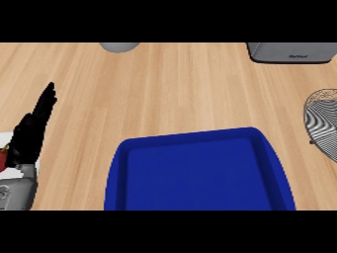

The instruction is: Pick the cupcake from the tray and place it in the tiered basket

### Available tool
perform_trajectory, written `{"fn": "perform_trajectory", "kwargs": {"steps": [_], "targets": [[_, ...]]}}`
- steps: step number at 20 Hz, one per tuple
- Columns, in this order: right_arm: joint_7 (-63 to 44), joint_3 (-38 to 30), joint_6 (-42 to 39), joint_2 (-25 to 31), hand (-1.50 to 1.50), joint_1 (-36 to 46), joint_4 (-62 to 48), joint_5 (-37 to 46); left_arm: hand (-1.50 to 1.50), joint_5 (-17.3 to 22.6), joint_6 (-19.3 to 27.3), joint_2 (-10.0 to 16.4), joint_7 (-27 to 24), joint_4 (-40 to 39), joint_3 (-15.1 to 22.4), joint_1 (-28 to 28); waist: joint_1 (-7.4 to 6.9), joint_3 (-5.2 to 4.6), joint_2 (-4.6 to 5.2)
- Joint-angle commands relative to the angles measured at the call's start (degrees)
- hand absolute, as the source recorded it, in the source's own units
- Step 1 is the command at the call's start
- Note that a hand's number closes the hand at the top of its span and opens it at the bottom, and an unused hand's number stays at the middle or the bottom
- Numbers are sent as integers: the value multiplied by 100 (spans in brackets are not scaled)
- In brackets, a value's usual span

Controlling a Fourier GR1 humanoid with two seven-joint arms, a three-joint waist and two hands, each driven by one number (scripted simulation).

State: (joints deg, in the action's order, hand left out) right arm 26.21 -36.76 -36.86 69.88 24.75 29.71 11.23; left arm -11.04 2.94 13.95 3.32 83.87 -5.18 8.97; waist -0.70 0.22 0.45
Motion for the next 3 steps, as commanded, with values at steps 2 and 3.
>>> {"fn": "perform_trajectory", "kwargs": {"steps": [2,3], "targets": [[1027,-310,-703,444,-150,-440,-880,-172,0,-21,26,-76,-147,16,35,-212,66,21,-4],[952,-308,-727,497,-150,-339,-926,-206,0,132,-110,166,141,76,-183,119,30,31,7]]}}
